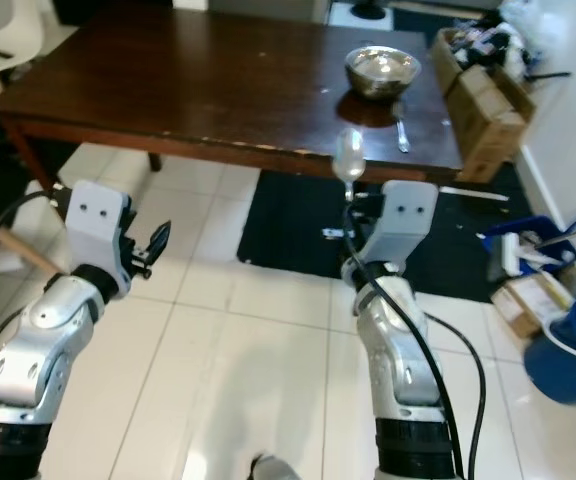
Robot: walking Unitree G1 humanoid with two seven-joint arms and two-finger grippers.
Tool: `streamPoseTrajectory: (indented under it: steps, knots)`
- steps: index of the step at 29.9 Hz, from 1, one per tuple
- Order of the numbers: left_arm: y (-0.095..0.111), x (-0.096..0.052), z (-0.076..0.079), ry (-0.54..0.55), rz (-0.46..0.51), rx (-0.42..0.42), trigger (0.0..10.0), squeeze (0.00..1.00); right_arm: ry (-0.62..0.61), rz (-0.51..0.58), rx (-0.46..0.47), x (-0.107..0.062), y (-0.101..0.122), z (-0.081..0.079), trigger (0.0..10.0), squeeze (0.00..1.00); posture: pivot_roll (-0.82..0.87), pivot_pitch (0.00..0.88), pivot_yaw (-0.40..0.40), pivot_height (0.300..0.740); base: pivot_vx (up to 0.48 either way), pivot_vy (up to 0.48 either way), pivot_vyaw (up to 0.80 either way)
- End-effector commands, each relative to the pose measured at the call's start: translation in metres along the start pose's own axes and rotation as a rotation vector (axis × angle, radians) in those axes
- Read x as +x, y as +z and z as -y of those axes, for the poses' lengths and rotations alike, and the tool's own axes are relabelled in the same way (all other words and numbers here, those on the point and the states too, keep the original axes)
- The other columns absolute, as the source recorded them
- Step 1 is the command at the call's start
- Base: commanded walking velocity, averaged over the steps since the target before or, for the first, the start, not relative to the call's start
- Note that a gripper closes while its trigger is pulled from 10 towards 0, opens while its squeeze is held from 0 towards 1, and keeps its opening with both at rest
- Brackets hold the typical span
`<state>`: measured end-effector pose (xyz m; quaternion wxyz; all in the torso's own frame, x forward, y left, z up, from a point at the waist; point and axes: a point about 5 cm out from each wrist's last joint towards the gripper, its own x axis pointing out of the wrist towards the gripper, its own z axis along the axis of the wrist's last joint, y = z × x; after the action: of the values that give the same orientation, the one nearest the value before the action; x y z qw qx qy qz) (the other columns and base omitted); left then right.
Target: Setting the table
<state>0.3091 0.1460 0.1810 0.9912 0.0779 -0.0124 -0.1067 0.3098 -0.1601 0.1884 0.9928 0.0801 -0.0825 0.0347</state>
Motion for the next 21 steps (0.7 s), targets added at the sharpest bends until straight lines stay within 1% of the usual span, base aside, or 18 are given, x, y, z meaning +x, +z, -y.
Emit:
streamPoseTrajectory:
  steps: [1,16,17,21]
  knots:
    - [-0.0054,-0.0011,0.0009,-0.005,-0.02,0.001,10.0,0.0,-0.001,-0.005,0.004,-0.0011,-0.0012,0.0003,10.0,0.0,-0.13,0.03,0.045,0.74,0.0,0.0,-0.8]
    - [-0.0055,-0.0014,0.0012,-0.003,-0.021,-0.002,10.0,0.0,0.001,-0.008,0.004,-0.0015,-0.0016,-0.0003,10.0,0.0,-0.13,0.038,0.044,0.74,0.0,0.0,-0.8]
    - [-0.0054,-0.0015,0.0012,-0.003,-0.021,-0.002,10.0,0.0,0.001,-0.007,0.004,-0.0016,-0.0014,-0.0005,10.0,0.0,-0.13,0.042,0.044,0.74,0.0,0.0,-0.51]
    - [-0.0053,-0.0015,0.0009,0.001,-0.021,-0.003,10.0,0.0,0.013,-0.006,0.015,-0.0019,-0.0014,-0.0017,10.0,0.0,-0.13,0.042,0.044,0.74,0.0,0.0,0.0]
